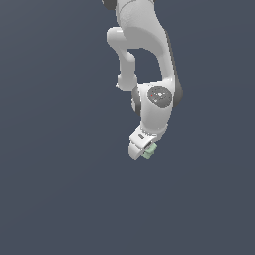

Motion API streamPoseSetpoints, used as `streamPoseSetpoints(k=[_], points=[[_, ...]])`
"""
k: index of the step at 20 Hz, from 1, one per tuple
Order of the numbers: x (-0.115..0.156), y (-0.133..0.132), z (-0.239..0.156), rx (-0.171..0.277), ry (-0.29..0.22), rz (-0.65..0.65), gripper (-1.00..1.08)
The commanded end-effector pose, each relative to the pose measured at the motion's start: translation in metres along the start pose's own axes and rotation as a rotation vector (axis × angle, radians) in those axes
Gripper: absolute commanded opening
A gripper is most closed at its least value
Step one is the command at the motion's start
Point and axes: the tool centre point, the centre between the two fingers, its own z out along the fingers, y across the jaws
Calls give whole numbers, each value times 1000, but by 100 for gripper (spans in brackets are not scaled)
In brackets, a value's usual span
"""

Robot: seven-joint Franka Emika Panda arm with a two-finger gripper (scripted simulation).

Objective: Pick up the object and move it to a goal position.

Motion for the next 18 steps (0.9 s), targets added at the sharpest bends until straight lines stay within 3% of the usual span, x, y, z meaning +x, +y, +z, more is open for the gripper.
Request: streamPoseSetpoints(k=[1, 18], points=[[-11, 3, -21, -1, 1, 0, -100], [-103, 22, -199, 1, 3, -1, -100]])
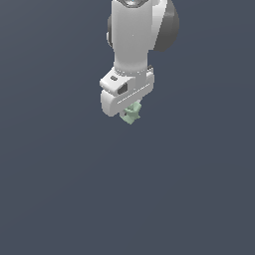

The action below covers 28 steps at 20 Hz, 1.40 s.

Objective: Pick up the object and move it to a goal position.

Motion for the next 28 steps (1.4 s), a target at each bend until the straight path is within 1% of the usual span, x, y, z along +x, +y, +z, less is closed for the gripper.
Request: streamPoseSetpoints(k=[1, 9, 15, 22, 28], points=[[-15, 3, -28, 1, 1, -1, -100], [-57, 14, -114, 2, 2, -1, -100], [-81, 22, -164, 1, 1, 0, -100], [-97, 28, -198, 1, 0, 1, -100], [-100, 31, -206, 0, 0, 1, -100]])
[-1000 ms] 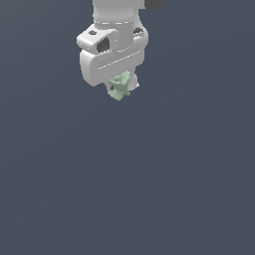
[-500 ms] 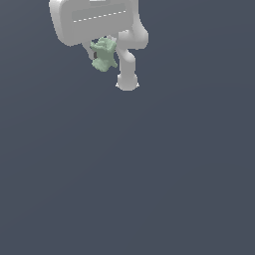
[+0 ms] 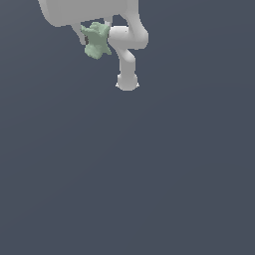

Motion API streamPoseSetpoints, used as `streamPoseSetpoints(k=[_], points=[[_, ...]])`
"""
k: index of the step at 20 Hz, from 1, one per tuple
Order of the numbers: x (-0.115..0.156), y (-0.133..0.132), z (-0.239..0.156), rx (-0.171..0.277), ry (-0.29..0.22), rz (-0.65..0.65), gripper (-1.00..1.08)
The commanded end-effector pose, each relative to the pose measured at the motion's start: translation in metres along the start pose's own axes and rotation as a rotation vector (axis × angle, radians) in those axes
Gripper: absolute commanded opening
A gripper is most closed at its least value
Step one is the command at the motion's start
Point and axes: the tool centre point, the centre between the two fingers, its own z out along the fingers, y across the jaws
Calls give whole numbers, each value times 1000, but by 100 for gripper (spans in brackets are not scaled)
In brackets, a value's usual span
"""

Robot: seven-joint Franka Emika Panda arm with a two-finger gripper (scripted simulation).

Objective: Pick up the object and move it to a goal position.

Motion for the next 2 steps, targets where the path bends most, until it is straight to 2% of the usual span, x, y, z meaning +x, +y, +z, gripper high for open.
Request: streamPoseSetpoints(k=[1, 2], points=[[0, 1, -1, 1, -1, -1, -100], [0, 1, -1, 1, -1, -1, -100]])
